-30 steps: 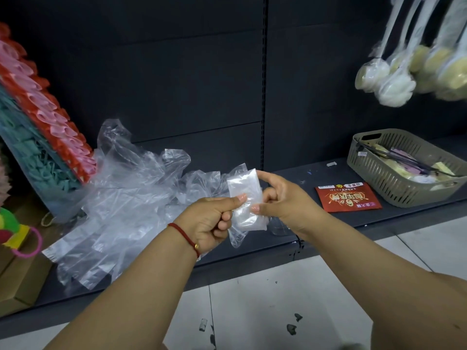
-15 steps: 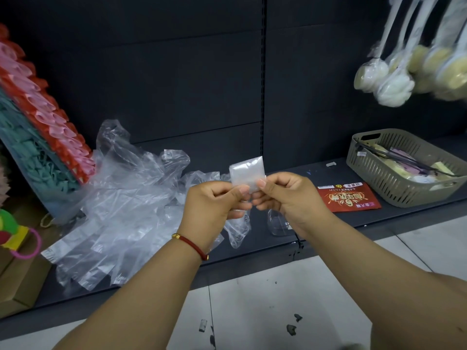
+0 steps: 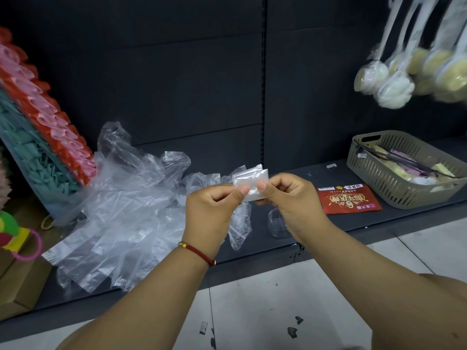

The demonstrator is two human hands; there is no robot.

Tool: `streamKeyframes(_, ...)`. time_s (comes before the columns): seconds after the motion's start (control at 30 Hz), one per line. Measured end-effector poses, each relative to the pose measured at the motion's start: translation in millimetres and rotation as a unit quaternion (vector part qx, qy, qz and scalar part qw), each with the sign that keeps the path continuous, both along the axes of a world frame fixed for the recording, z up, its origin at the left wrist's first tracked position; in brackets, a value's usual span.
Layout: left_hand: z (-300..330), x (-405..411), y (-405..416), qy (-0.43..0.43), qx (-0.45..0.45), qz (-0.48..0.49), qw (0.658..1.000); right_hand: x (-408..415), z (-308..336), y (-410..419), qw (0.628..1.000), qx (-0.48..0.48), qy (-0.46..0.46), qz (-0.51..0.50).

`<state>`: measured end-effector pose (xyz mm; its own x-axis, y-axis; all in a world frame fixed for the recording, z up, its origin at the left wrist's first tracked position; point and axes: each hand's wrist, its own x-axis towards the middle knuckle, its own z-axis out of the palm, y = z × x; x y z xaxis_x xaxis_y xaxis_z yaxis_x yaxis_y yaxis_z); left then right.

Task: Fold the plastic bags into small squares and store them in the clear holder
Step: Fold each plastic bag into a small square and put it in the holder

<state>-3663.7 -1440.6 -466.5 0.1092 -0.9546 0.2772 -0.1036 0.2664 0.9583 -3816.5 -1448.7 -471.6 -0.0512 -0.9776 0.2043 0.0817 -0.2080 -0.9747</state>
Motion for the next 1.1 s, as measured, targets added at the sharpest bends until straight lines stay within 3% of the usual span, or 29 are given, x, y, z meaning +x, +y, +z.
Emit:
streamKeyframes(0.1, -1, -1, 0, -0.01, 0.001, 0.015, 1.0, 1, -1, 0, 0.999, -0.014, 0.029, -0.018)
streamKeyframes(0.23, -6, -12, -1, 0.16, 0.109, -0.034, 0.981, 3, -3, 2, 0.995, -0.025, 0.091, -0.033)
streamKeyframes(0.27, -7, -14, -1, 0.17, 0.123, -0.042, 0.977, 4, -4, 2, 0.994, -0.026, 0.105, -0.032)
streamKeyframes(0.47, -18, -19, 0, 0.08, 0.089, -0.004, 0.993, 10, -4, 4, 0.99, 0.043, 0.126, -0.04)
streamKeyframes(0.6, -19, -30, 5, 0.067, 0.079, -0.013, 0.995, 14, -7, 5, 0.975, -0.003, 0.214, -0.059)
streamKeyframes(0.83, -13, -51, 11, 0.058, 0.039, 0.078, 0.995, 21, -10, 6, 0.987, -0.013, 0.123, -0.1)
streamKeyframes(1.1, -15, -61, 1, 0.034, 0.031, 0.066, 0.997, 14, -8, 2, 0.984, 0.005, 0.115, -0.133)
